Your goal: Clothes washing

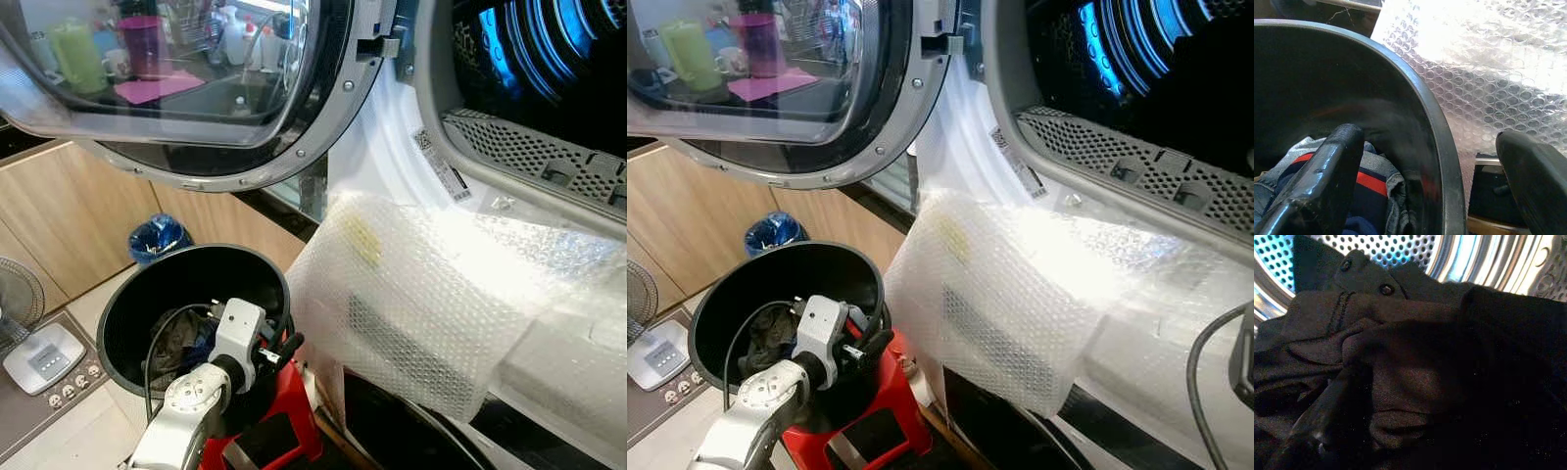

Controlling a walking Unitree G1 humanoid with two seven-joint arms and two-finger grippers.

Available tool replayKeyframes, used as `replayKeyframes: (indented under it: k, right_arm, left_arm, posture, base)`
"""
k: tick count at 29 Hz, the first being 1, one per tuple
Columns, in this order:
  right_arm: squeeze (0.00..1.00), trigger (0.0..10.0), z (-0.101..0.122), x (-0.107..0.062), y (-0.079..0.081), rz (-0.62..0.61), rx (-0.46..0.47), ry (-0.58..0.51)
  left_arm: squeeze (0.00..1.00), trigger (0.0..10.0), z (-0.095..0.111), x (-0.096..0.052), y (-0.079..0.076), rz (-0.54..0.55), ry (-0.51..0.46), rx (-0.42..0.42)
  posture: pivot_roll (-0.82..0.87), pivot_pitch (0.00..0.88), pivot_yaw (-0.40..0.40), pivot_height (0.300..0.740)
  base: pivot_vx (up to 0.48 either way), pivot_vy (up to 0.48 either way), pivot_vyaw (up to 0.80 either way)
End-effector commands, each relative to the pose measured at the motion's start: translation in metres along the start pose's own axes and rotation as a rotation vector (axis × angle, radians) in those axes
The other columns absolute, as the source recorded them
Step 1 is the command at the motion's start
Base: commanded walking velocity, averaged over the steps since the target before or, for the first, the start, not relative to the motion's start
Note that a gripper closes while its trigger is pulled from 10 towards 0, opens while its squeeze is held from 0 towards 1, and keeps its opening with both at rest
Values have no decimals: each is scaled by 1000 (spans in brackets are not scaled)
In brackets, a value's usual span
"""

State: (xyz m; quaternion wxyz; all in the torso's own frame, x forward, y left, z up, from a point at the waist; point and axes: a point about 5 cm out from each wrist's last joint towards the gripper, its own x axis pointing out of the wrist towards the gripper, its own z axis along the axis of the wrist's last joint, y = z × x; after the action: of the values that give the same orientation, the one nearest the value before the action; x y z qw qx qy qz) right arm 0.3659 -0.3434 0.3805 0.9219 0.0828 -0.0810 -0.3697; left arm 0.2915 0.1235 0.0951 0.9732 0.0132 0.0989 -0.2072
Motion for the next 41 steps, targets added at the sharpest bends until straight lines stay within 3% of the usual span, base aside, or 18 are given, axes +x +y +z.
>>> replayKeyframes:
  k: [1,2,4,8,13,15,17,23,24,27,31,36,41]
  right_arm:
    - [0,10000,-1,1,-2,-8,15,12]
    - [0,10000,-2,0,1,5,29,19]
    - [0,10000,-1,-5,24,166,98,21]
    - [0,10000,0,-17,55,383,137,59]
    - [0,10000,8,-21,63,412,121,41]
    - [0,10000,30,-31,78,534,206,40]
    - [0,10000,39,-36,82,583,223,35]
    - [0,10000,63,-43,80,631,222,-16]
    - [0,10000,75,-46,75,649,225,-44]
    - [0,10000,84,-50,70,665,217,-54]
    - [0,10000,95,-61,59,737,288,-48]
    - [0,10000,91,-84,48,858,365,-58]
    - [0,10000,68,-104,50,983,395,-37]
  left_arm:
    - [0,10000,-17,-2,-3,-1,80,-2]
    - [0,10000,-17,-2,-2,0,81,-1]
    - [0,10000,-17,-3,-1,6,82,0]
    - [0,10000,-16,-2,-1,6,82,0]
    - [0,10000,-16,-2,-2,3,82,-2]
    - [0,10000,-15,-1,-1,-2,80,0]
    - [0,10000,-15,-1,-1,-1,80,0]
    - [0,10000,-15,-1,-2,-4,80,1]
    - [0,10000,-15,-1,-2,-7,81,2]
    - [0,10000,-15,0,-3,-10,79,2]
    - [0,10000,-15,0,-3,-9,79,2]
    - [0,10000,-15,0,-4,-15,77,2]
    - [0,10000,-16,3,-5,-26,79,7]
  posture:
    - [-149,117,6,740]
    - [-146,115,5,740]
    - [-147,117,6,740]
    - [-151,118,7,740]
    - [-152,117,12,740]
    - [-154,111,13,740]
    - [-155,111,15,740]
    - [-157,107,14,740]
    - [-154,104,12,740]
    - [-154,104,12,740]
    - [-153,95,6,740]
    - [-151,84,3,740]
    - [-163,72,12,740]
  base:
    - [0,0,0]
    - [0,0,0]
    - [0,0,0]
    - [0,0,0]
    - [0,0,0]
    - [0,0,0]
    - [0,0,0]
    - [0,0,0]
    - [0,0,0]
    - [0,0,0]
    - [0,0,0]
    - [0,0,0]
    - [0,0,0]
